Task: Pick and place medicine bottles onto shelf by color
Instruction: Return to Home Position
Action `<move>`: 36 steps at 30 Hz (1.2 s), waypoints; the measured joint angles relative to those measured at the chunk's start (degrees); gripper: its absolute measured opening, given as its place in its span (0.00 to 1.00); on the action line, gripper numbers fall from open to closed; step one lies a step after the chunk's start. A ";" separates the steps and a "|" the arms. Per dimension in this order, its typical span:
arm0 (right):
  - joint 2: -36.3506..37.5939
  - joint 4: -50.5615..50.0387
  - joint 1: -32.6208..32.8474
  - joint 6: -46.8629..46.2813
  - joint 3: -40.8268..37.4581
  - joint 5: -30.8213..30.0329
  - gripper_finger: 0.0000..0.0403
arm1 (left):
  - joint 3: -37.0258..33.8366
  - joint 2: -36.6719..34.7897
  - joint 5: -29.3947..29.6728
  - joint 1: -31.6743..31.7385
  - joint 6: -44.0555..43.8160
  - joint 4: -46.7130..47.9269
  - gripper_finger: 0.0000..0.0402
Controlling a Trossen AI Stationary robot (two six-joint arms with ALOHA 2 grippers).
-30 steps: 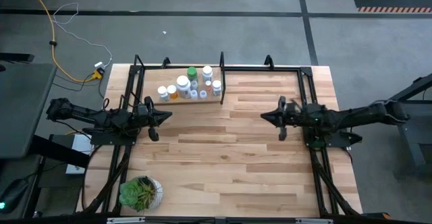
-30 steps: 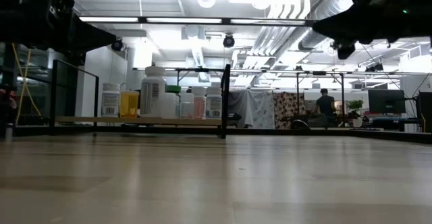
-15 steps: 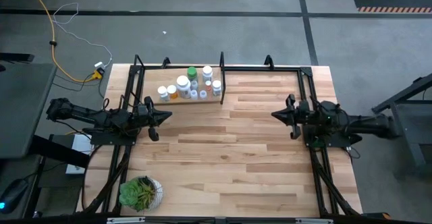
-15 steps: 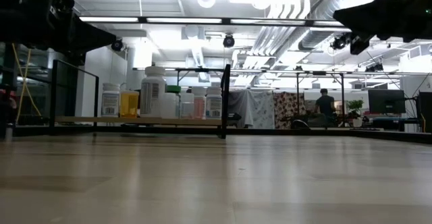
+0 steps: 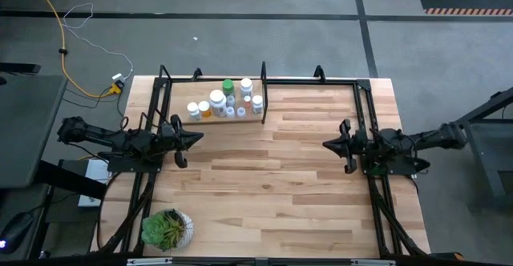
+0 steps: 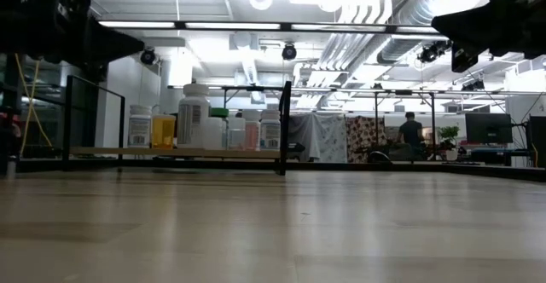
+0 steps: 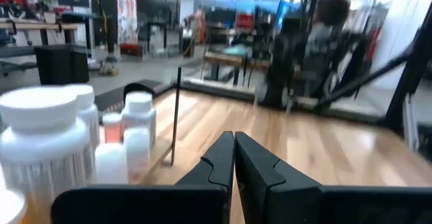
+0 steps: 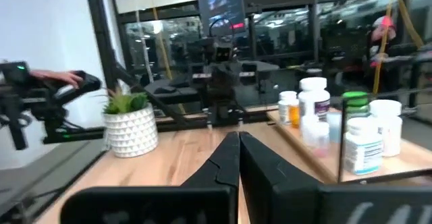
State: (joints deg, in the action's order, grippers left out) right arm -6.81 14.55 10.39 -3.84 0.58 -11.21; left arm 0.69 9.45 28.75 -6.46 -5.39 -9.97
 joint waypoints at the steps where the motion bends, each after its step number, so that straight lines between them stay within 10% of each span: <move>1: 0.04 0.12 0.76 1.15 0.00 -1.46 0.00 | 0.00 -0.67 -0.01 -0.07 0.01 1.82 0.01; 36: 0.13 -9.84 -12.30 4.29 -0.07 12.72 0.00 | 0.02 -6.65 -0.72 -0.07 0.02 6.09 0.01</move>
State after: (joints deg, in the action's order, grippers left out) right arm -6.68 4.71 -1.91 0.45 0.51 1.52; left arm 0.71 2.79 28.03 -6.52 -5.37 -3.88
